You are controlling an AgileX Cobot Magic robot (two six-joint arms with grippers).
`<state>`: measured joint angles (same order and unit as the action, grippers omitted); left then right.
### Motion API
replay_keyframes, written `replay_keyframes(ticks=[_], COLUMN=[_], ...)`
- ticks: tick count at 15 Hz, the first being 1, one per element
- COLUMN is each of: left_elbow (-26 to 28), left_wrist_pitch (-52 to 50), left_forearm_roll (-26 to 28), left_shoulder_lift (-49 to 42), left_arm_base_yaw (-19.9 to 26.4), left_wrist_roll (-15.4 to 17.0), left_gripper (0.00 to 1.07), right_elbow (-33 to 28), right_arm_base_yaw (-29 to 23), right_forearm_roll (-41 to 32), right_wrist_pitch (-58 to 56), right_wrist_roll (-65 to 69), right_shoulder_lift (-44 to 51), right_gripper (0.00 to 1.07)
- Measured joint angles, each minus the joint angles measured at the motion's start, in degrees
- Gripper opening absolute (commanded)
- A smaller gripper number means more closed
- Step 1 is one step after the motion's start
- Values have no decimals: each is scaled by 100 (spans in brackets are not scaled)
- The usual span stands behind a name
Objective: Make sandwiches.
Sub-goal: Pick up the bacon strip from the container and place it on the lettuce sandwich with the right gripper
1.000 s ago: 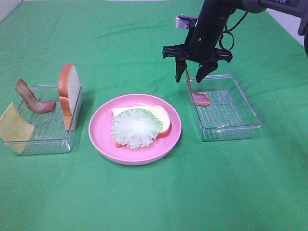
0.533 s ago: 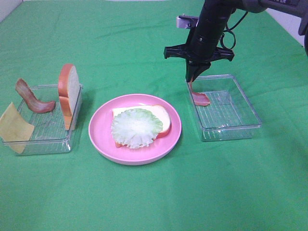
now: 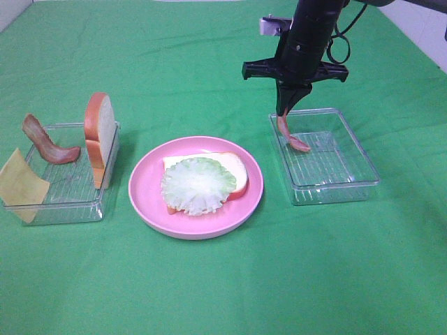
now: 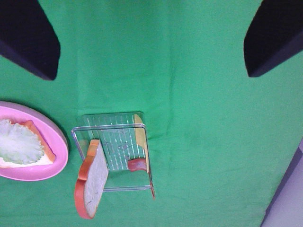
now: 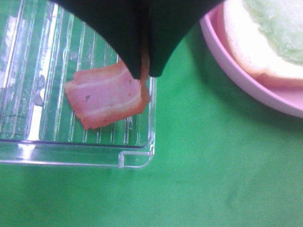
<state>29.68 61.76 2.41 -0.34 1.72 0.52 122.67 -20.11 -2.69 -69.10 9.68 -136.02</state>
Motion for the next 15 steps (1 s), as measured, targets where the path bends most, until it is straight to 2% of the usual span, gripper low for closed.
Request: replay_keyframes(ticks=[7,10,13,15], left_elbow=[0,0,0,0], left_wrist_pitch=[0,0,0,0], left_forearm_roll=[0,0,0,0], left_shoulder_lift=[0,0,0,0], left_arm_base_yaw=[0,0,0,0], left_wrist_roll=[0,0,0,0], left_gripper=[102,102,102,102], right_elbow=[-126,-814,-1811,-2263], right_arm_base_yaw=[-23,-275,-653,-980], right_forearm_roll=[-52,-189,-1163,-1730], right_wrist_pitch=[-57,-57,160,590], right_wrist_roll=[0,-57,-573,-859], right_shoulder_lift=[1066,1891,2515,2595], right_gripper=[0,0,0,0])
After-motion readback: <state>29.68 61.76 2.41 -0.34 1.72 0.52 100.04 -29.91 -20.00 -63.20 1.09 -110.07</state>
